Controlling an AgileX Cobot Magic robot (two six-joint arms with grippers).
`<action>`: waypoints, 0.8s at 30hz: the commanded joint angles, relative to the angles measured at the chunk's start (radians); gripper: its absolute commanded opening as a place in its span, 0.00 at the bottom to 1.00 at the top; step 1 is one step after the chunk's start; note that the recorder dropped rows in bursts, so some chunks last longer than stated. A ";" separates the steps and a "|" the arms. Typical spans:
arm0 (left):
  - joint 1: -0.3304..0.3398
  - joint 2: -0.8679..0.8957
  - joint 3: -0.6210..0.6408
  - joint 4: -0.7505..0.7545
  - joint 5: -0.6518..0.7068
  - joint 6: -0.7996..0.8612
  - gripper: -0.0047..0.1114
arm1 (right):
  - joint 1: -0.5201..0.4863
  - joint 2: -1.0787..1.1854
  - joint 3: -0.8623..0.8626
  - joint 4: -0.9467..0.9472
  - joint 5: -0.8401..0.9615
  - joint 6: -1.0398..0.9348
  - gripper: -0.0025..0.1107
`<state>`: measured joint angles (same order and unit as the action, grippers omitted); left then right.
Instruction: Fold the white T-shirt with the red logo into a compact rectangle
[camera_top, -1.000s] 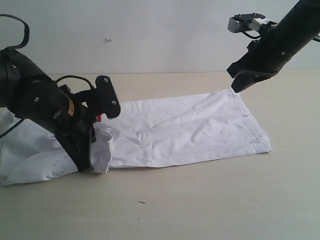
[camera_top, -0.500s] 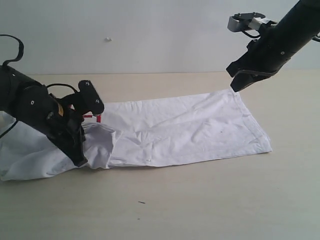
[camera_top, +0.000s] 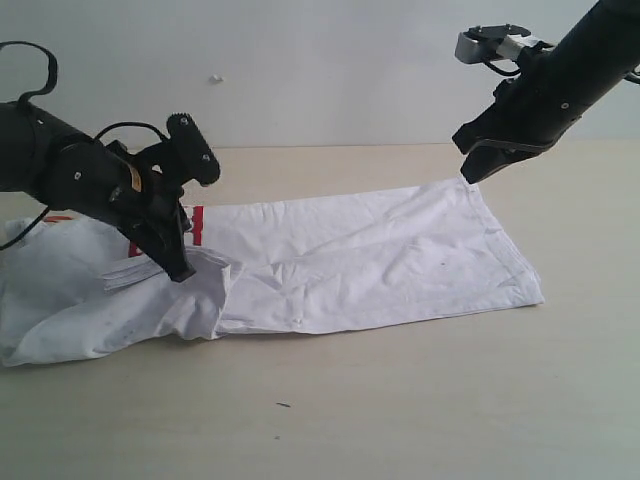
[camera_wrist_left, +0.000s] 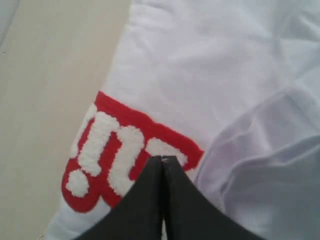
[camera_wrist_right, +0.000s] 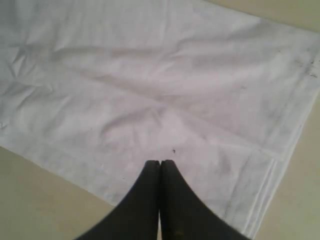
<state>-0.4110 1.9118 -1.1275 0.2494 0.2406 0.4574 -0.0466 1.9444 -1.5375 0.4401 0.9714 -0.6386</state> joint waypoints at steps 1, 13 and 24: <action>0.005 -0.049 -0.024 0.002 0.047 -0.024 0.04 | 0.000 -0.012 0.006 0.008 -0.002 -0.005 0.02; 0.005 -0.029 0.035 -0.269 0.323 0.112 0.04 | 0.000 -0.012 0.006 0.015 0.017 -0.007 0.02; 0.017 0.033 0.055 -0.239 0.110 0.088 0.04 | 0.000 0.005 0.006 0.076 0.012 -0.023 0.02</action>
<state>-0.3999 1.9392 -1.0743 0.0000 0.4064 0.5482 -0.0466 1.9444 -1.5375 0.4987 0.9853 -0.6393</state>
